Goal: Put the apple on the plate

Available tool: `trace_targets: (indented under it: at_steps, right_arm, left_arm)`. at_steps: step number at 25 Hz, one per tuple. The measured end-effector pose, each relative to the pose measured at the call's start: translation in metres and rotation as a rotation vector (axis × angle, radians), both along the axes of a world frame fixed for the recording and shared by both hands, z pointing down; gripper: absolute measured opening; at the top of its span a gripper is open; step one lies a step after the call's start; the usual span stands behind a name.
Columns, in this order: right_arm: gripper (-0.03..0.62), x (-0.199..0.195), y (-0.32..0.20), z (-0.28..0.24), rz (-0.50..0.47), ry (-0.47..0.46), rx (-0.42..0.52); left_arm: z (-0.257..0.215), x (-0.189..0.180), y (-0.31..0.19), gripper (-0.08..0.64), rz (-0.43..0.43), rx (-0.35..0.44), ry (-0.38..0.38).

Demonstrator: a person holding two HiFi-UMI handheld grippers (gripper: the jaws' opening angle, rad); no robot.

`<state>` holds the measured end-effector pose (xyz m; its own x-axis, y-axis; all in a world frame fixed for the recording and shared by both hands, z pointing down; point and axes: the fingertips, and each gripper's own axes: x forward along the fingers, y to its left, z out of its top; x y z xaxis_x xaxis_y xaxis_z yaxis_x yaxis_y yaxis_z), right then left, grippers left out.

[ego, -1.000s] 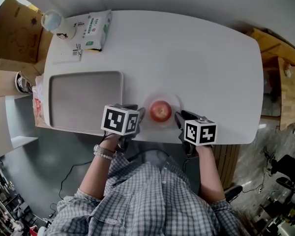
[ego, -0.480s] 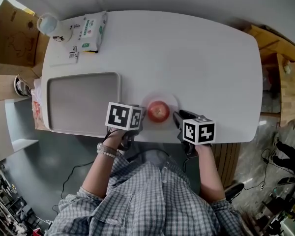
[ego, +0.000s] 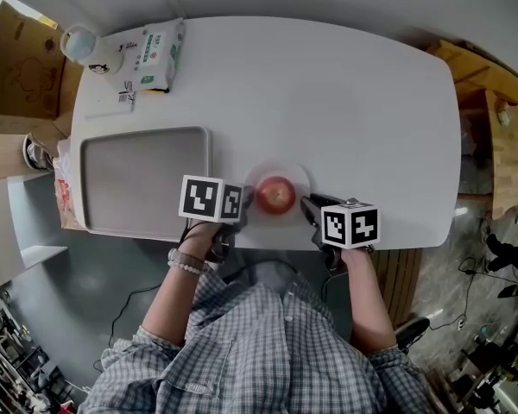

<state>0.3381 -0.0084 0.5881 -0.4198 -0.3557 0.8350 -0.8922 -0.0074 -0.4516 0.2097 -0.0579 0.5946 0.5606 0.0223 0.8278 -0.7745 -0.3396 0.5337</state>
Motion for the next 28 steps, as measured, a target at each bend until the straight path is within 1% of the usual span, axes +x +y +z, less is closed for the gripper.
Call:
trace_targets:
  at_steps: [2, 7, 9, 17, 23, 28]
  right_arm:
    - [0.081, -0.004, 0.001, 0.001, 0.014, -0.018, -0.010]
    - [0.066, -0.002, -0.003, -0.002, 0.104, -0.074, -0.017]
    - [0.061, -0.001, -0.002, -0.002, 0.124, -0.083, -0.025]
    - [0.054, 0.003, -0.001, -0.003, 0.178, -0.090, -0.062]
    - [0.051, 0.003, 0.002, -0.005, 0.202, -0.103, -0.078]
    - [0.049, 0.003, 0.002, -0.009, 0.214, -0.106, -0.086]
  left_arm:
    - [0.001, -0.001, 0.000, 0.069, -0.008, -0.010, 0.007]
    - [0.001, -0.002, -0.002, 0.058, -0.024, -0.043, 0.047]
    - [0.001, -0.001, -0.001, 0.055, -0.024, -0.056, 0.054]
    - [-0.001, 0.000, 0.003, 0.051, -0.016, -0.104, 0.057]
    - [-0.001, 0.000, 0.006, 0.049, -0.020, -0.134, 0.079]
    - [-0.005, -0.001, 0.006, 0.049, -0.017, -0.141, 0.076]
